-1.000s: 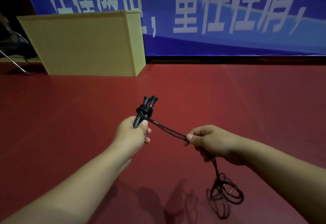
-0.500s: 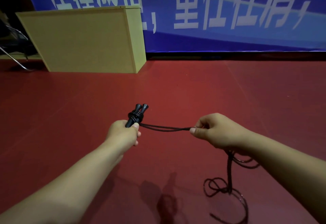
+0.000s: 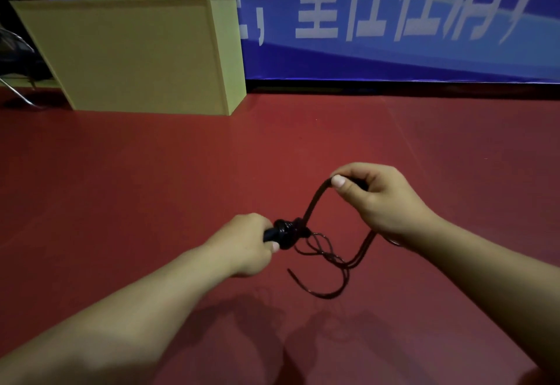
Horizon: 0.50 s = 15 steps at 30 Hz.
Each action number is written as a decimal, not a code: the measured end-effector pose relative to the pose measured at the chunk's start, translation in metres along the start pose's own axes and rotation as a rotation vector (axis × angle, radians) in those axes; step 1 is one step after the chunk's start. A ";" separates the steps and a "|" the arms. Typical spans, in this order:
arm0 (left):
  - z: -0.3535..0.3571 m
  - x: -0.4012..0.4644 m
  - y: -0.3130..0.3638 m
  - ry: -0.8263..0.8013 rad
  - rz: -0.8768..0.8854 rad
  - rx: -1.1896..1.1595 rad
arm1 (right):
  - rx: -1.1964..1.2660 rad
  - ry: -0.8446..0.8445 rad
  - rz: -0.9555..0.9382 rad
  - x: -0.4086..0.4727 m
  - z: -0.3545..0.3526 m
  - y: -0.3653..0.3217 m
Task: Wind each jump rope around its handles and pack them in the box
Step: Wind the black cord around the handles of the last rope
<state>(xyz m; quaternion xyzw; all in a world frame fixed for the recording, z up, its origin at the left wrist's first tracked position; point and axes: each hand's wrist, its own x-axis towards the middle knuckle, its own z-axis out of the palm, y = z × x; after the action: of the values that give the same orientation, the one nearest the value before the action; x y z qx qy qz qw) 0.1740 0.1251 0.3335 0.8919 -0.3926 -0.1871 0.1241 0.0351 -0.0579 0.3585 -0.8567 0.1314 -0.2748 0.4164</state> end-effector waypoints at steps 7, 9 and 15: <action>0.000 -0.017 0.031 -0.218 0.369 -0.019 | -0.195 0.131 -0.069 0.006 -0.003 0.013; -0.002 -0.023 0.041 -0.274 0.431 -0.129 | -0.232 0.121 -0.077 0.008 -0.004 0.016; -0.007 -0.031 0.052 -0.354 0.493 -0.410 | -0.218 0.063 -0.002 0.006 -0.005 0.024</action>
<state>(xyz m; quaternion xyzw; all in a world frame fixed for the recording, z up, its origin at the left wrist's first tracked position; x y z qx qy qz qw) 0.1244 0.1144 0.3661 0.6808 -0.5656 -0.3779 0.2717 0.0371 -0.0792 0.3445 -0.8880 0.1726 -0.2862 0.3158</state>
